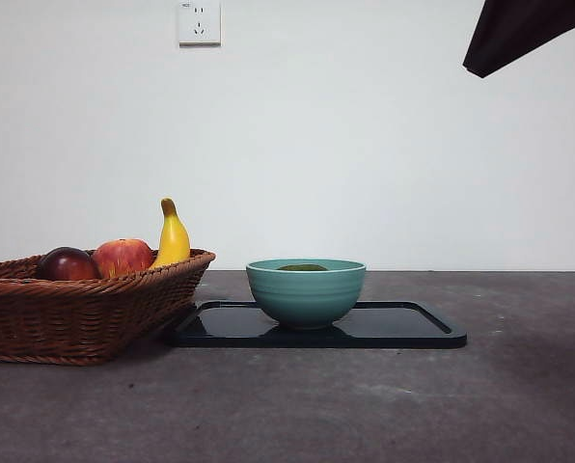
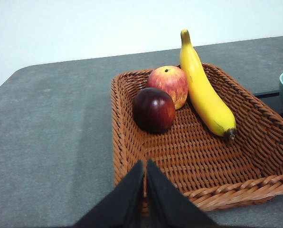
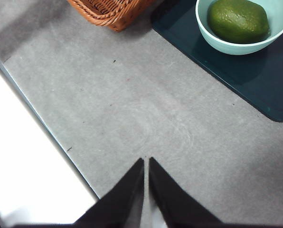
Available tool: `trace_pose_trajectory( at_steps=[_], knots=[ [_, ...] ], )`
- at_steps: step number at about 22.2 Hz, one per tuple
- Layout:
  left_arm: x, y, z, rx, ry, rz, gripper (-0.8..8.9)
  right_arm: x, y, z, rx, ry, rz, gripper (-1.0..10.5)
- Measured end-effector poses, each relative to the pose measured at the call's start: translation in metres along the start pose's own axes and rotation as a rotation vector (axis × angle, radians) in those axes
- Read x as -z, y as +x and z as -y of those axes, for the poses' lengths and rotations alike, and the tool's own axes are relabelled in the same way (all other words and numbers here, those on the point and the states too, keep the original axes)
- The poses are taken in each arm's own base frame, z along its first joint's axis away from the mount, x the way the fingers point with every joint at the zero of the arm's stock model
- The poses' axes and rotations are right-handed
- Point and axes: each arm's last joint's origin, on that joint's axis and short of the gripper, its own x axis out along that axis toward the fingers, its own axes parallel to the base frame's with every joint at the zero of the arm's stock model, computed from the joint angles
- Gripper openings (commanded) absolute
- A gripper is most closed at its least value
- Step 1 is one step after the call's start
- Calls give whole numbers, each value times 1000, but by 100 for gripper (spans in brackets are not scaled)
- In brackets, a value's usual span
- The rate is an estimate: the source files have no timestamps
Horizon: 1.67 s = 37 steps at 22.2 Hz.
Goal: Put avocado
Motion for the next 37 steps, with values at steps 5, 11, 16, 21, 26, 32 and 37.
trace_pose_trajectory(
  at_steps=[5,11,16,21,26,32,37],
  knots=[
    [0,0,0,0,0,0,9,0,0,0,0,0,0,7],
    [0,0,0,0,0,0,9,2,-24,12,61,47,129,7],
    [0,0,0,0,0,0,9,18,-65,42,302,127,568,7],
    [0,0,0,0,0,0,9,75,-49,66,554,129,824,7],
    [0,0,0,0,0,0,9,117,-20,80,708,127,919,7],
    [0,0,0,0,0,0,9,146,8,89,758,149,918,7],
    [0,0,0,0,0,0,9,159,23,94,753,163,892,7]
  ],
)
